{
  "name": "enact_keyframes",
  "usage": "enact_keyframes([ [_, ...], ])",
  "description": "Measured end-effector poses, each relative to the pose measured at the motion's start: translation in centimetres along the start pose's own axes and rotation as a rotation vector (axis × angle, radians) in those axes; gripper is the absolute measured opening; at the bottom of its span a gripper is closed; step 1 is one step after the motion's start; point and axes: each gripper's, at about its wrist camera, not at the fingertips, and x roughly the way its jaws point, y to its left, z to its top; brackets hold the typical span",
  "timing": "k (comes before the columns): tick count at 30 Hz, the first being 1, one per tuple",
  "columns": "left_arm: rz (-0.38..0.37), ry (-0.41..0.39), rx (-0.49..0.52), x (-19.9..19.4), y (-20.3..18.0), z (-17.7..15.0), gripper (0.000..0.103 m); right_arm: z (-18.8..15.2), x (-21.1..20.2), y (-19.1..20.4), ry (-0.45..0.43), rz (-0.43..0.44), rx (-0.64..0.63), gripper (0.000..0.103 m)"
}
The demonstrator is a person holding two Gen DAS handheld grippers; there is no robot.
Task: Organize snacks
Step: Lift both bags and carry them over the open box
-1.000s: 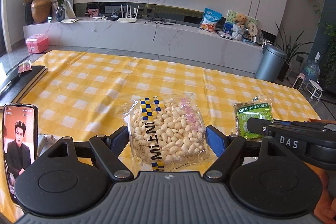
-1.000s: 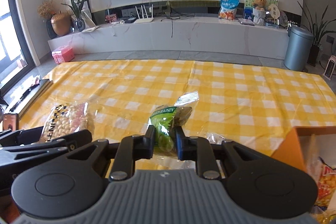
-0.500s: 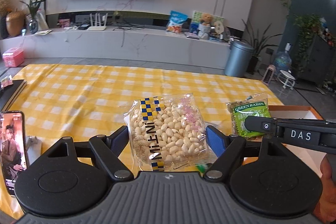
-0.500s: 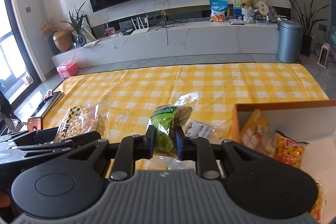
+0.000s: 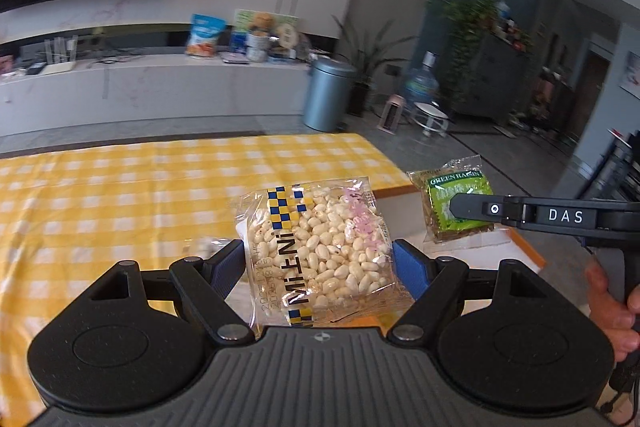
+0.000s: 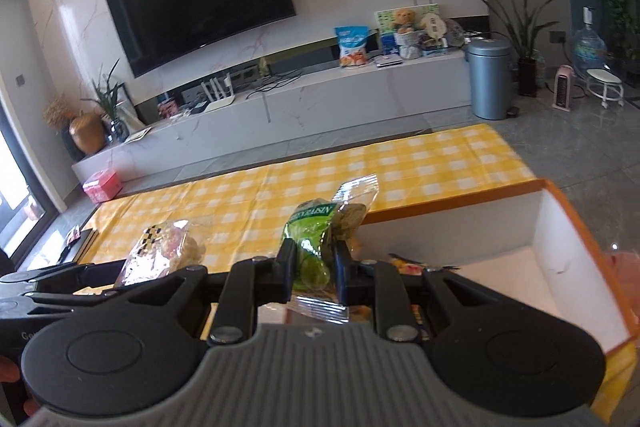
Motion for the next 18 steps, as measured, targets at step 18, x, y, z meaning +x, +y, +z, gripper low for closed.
enact_keyframes([
  [18,-0.204,0.264,0.293,13.4,-8.8,1.9,0.092,1.1,1.6,-11.4,0.168,-0.133,0.033,0.017],
])
